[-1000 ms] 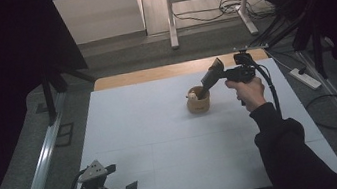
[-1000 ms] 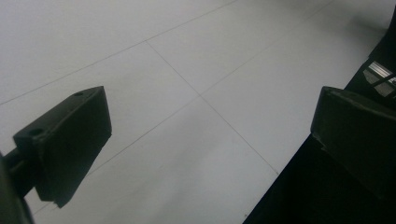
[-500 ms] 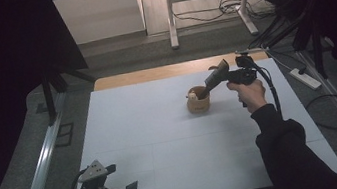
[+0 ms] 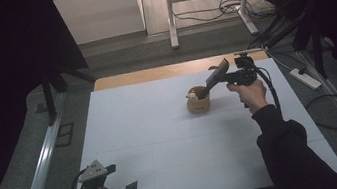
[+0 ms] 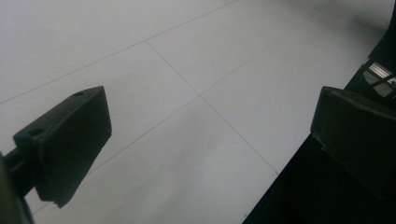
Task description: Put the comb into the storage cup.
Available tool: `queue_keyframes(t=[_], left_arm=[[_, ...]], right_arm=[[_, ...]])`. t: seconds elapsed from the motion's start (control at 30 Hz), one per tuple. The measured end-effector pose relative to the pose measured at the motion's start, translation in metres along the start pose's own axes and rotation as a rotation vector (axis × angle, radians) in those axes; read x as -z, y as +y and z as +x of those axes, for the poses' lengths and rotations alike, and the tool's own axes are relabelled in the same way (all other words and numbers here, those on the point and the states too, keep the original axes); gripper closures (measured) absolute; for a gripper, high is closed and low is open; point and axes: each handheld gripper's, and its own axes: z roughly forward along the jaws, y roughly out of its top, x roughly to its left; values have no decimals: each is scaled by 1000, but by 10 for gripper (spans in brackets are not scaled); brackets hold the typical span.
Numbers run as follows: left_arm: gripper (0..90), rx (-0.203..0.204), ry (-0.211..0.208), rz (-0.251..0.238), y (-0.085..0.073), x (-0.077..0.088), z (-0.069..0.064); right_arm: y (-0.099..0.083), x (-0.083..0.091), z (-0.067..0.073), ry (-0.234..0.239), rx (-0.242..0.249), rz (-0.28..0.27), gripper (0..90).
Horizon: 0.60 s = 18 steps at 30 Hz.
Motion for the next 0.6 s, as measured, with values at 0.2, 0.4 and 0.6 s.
queue_keyframes(t=[0.2, 0.4, 0.6], left_arm=[[0, 0, -1, 0, 0, 0, 0], [0, 0, -1, 0, 0, 0, 0], [0, 1, -2, 0, 0, 0, 0]], right_arm=[[-1, -1, 4, -11, 43, 18, 507], [-2, -1, 8, -35, 77, 25, 406], [-3, 0, 7, -8, 75, 39, 336]])
